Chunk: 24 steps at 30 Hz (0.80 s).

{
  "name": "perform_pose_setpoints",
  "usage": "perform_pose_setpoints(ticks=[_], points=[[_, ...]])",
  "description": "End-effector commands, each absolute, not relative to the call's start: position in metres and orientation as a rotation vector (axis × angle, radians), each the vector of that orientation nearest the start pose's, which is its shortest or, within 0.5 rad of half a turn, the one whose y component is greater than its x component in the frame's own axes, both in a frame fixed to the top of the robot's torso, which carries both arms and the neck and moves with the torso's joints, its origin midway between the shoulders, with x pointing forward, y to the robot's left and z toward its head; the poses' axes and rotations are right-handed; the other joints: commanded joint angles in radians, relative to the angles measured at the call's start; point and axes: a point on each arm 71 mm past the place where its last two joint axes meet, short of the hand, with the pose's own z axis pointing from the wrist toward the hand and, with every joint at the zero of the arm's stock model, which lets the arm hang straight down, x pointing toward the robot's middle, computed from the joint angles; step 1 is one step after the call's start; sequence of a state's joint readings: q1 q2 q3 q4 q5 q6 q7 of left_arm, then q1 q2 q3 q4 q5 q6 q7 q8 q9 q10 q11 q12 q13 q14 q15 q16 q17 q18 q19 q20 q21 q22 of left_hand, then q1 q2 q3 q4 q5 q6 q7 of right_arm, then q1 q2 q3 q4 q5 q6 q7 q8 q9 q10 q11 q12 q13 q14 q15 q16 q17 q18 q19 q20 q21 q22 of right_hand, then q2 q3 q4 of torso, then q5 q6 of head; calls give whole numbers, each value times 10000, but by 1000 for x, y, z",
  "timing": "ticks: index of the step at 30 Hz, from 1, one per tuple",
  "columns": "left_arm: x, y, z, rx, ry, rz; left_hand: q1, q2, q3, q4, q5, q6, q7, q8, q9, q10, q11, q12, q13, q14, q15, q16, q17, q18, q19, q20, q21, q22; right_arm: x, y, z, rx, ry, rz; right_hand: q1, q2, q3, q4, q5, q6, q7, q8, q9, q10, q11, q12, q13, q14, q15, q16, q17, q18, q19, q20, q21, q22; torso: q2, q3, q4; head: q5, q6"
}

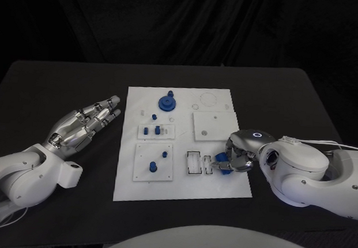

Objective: Assemble the parts on the task board

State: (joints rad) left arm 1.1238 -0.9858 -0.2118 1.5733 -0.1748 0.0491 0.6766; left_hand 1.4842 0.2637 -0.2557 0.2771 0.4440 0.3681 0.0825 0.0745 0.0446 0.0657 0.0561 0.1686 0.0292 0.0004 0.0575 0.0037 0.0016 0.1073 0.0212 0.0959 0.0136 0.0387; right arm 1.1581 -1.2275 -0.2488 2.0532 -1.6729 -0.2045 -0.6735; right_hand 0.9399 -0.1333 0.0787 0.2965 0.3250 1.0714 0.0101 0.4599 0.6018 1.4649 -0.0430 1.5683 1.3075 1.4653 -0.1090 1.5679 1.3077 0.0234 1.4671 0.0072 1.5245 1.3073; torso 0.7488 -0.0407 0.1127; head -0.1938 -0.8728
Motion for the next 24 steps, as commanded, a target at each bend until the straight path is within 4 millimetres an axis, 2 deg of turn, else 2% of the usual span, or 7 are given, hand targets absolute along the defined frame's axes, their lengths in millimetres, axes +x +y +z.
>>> perform_pose_setpoints(ticks=[1,6,12,16,17,20,24], points=[[421,244,-242,-8548,15276,-18919,80,4,58,5,43,4,51,-40,-6,-5,102,-68,-14,-4,77,-37,-16,23,28,93,41,22,336,-255,-236,-1352,20448,800,49,146,106,-9,332,6,53,-115,32,1059,-40,25,2633,1055,-35,29,2631,-85,741,-60,-64,2439,-12,-4,4,20,2],[421,243,-242,-8571,15361,-18915,101,6,73,0,50,6,72,-39,-5,8,129,-47,-9,-4,109,-37,-16,35,42,137,49,34,336,-254,-238,-1452,20574,647,553,274,395,-52,1455,-65,78,-361,131,1059,-18,25,2633,1055,-18,29,2631,-67,702,-42,-131,2414,-12,-16,18,29,2],[422,243,-243,-8591,15447,-18917,114,7,84,-2,51,4,93,-39,-4,19,158,-36,-6,-4,139,-37,-16,45,53,176,56,44,337,-254,-238,-1423,20524,738,1221,199,743,-100,2943,-105,83,-554,286,1059,-13,25,2633,1055,-18,29,2631,-59,686,-35,-162,2403,-20,-14,11,52,2],[422,243,-244,-8608,15510,-18903,118,8,88,-2,50,-18,102,-43,-6,19,168,-39,-7,-4,153,-37,-16,48,54,193,57,42,337,-253,-237,-1006,20411,1170,1424,134,928,-118,3638,-67,55,-587,409,1059,-36,25,2633,1055,-36,29,2631,-67,704,-48,-132,2415,-18,-12,14,43,2],[423,243,-244,-8611,15524,-18901,118,8,88,-2,50,-18,102,-43,-6,19,168,-39,-7,-4,153,-37,-16,48,54,193,57,42,337,-253,-236,-802,20397,1350,1655,67,1108,-177,4262,-39,21,-573,519,1059,-68,25,2633,1055,-63,29,2631,-75,721,-70,-104,2426,-18,-10,17,39,2],[423,243,-244,-8615,15546,-18902,125,13,96,-3,53,-31,110,-47,-8,19,180,-39,-7,-4,168,-37,-16,51,57,211,58,43,336,-252,-235,-259,20357,1816,1922,-28,1317,-263,4839,-44,-9,-541,672,1059,-100,25,2633,1055,-81,29,2631,-82,735,-92,-79,2435,-16,-8,18,44,2],[423,242,-245,-8619,15574,-18911,134,19,105,-6,57,-50,116,-52,-10,19,189,-41,-7,-3,180,-36,-15,55,66,226,64,55,334,-251,-232,1156,20165,3007,2163,-58,1536,-369,5264,-31,-42,-472,845,1059,-137,25,2633,1055,-94,29,2631,-93,758,-110,-37,2450,-13,-8,5,95,2]])
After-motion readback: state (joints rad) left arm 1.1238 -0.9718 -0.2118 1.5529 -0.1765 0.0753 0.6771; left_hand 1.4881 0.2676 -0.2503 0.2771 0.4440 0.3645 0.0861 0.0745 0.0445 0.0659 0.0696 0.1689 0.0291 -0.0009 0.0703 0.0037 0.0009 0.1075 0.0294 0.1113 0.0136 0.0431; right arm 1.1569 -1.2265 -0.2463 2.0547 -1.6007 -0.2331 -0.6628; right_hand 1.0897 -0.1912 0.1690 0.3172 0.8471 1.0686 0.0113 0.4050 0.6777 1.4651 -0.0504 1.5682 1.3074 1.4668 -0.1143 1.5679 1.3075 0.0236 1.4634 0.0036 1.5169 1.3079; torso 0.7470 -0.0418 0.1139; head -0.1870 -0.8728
